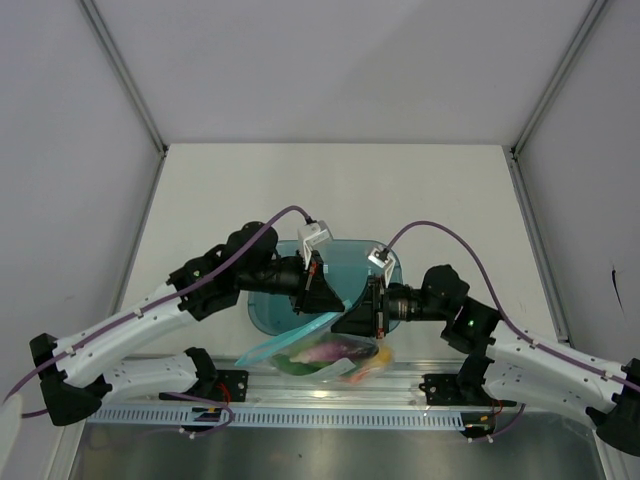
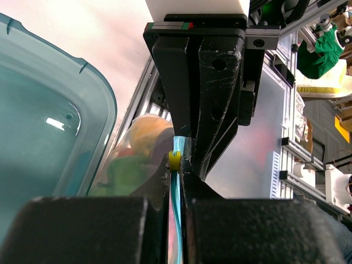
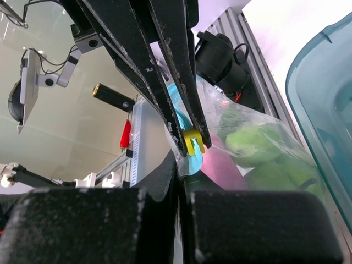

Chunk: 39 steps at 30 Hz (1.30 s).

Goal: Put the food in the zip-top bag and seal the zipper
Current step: Zip the zipper food storage bag at the center of the board.

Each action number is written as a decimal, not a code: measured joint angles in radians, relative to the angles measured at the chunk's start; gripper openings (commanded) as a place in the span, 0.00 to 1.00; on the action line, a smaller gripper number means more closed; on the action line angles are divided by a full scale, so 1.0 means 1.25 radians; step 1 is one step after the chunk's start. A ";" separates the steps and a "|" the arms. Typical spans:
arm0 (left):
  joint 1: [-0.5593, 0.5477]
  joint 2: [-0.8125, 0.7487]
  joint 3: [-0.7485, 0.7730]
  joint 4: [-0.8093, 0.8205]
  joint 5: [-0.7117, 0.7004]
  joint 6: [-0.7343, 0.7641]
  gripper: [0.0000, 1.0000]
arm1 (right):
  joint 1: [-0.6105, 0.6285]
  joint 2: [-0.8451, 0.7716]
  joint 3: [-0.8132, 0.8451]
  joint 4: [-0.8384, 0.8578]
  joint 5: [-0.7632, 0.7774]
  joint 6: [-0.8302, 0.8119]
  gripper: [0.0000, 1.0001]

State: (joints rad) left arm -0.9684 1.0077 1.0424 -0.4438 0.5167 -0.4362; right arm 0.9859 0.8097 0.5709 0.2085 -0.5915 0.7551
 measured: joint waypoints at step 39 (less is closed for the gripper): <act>0.009 0.002 0.027 -0.042 0.038 0.000 0.00 | 0.048 -0.031 0.017 -0.054 0.128 0.011 0.00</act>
State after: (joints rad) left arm -0.9573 1.0103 1.0756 -0.4965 0.5636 -0.4366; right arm 1.0458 0.7708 0.5919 0.1413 -0.4320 0.7685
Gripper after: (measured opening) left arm 0.026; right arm 0.003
